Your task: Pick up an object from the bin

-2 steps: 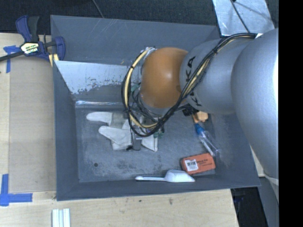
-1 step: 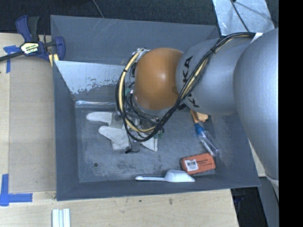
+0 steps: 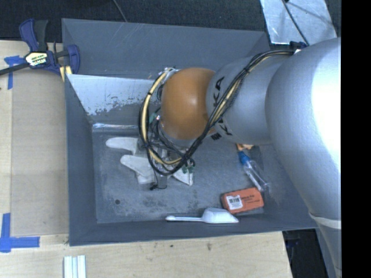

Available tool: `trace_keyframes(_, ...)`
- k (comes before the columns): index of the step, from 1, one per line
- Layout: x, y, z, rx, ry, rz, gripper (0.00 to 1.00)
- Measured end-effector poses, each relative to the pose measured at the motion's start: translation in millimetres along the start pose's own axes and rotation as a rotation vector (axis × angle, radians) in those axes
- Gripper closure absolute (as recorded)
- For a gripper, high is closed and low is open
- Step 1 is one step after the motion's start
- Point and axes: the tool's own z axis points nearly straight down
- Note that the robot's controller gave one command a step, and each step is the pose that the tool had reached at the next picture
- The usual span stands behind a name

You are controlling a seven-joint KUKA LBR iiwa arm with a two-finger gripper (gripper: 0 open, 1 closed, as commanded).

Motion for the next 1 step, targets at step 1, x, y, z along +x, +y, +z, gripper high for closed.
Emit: trace_keyframes(1,-4.2,15.2,-2.8,0.0,-0.011,0.155,1.0)
